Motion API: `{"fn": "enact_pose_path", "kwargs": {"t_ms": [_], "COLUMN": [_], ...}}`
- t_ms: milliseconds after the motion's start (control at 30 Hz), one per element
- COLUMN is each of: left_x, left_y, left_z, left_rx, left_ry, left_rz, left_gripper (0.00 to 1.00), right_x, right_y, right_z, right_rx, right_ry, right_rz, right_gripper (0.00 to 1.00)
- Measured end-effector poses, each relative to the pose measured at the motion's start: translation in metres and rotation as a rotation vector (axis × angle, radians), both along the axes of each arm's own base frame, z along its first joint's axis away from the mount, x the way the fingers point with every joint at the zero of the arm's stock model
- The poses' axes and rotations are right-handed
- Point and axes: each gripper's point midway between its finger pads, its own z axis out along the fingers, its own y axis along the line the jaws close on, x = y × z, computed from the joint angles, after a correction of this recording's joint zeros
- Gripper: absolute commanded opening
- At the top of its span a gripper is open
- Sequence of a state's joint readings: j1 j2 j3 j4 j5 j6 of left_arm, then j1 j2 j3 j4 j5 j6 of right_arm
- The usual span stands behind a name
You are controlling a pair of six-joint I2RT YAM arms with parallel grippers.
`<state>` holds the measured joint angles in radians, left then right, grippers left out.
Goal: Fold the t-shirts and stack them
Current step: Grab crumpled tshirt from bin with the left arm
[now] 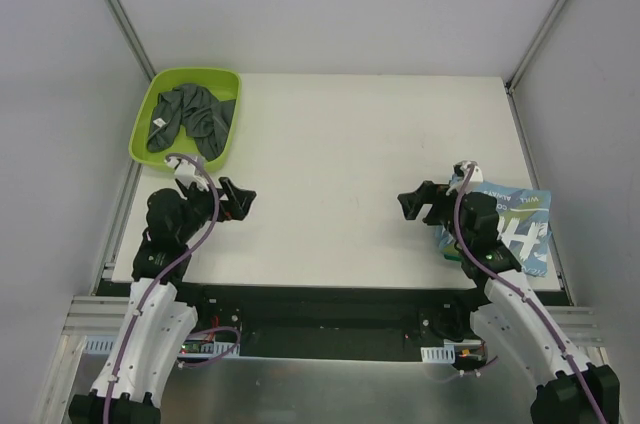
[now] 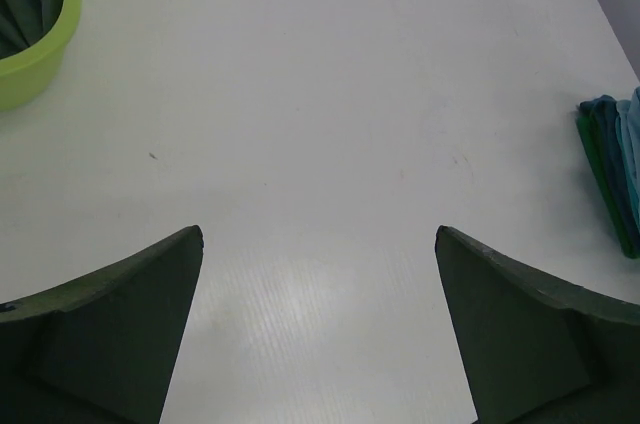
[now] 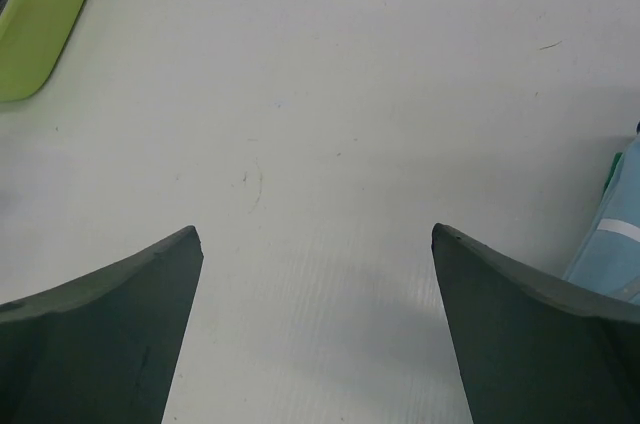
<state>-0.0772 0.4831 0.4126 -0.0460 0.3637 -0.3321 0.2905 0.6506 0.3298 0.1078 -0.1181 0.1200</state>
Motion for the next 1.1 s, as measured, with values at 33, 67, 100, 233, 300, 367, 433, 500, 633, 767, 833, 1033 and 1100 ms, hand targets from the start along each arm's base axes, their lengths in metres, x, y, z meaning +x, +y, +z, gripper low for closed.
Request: {"fn": "enact_pose_path", "kwargs": {"t_ms": [33,67,100,233,300,367,433,500,633,767,833,1033,1100], "left_x": [0.000,0.001,0.001,0.007,0.013,0.022,0.035,0.053,0.098,0.150,0.173,0.247,0.266], "left_y": [0.000,0.000,0.001,0.005,0.008,0.011,0.017,0.025,0.044,0.086,0.110,0.167,0.174], "left_z": [-0.003,-0.006,-0.007,-0.009,-0.008,-0.005,0.001,0.010,0.031,0.041,0.039,-0.010,-0.035], "left_rx": [0.000,0.000,-0.001,-0.007,-0.011,-0.017,-0.021,-0.015,0.014,0.052,0.057,0.075,0.094], "left_ry": [0.015,0.029,0.037,0.068,0.090,0.121,0.153,0.188,0.230,0.271,0.299,0.432,0.478], "left_rz": [0.000,0.003,0.007,0.044,0.072,0.108,0.160,0.225,0.356,0.525,0.592,0.686,0.681], "left_gripper": [0.99,0.99,0.99,0.99,0.99,0.99,0.99,0.99,0.99,0.99,0.99,0.97,0.94], "right_x": [0.000,0.000,0.000,-0.001,-0.001,-0.002,-0.002,-0.003,-0.006,-0.009,-0.010,-0.012,-0.011], "right_y": [0.000,0.000,0.000,0.005,0.007,0.012,0.017,0.021,0.030,0.036,0.038,0.039,0.039], "right_z": [0.001,0.002,0.003,0.010,0.011,0.013,0.014,0.013,0.007,-0.005,-0.010,-0.014,-0.014], "right_rx": [0.001,0.003,0.006,0.046,0.063,0.086,0.104,0.113,0.121,0.122,0.120,0.106,0.102], "right_ry": [-0.002,-0.008,-0.011,-0.021,-0.017,-0.017,-0.013,-0.006,0.024,0.079,0.099,0.112,0.109], "right_rz": [0.000,-0.001,-0.001,0.008,0.017,0.037,0.057,0.078,0.130,0.168,0.179,0.197,0.199], "right_gripper": [0.99,1.00,1.00,1.00,0.99,1.00,1.00,0.99,1.00,1.00,0.97,0.97,0.97]}}
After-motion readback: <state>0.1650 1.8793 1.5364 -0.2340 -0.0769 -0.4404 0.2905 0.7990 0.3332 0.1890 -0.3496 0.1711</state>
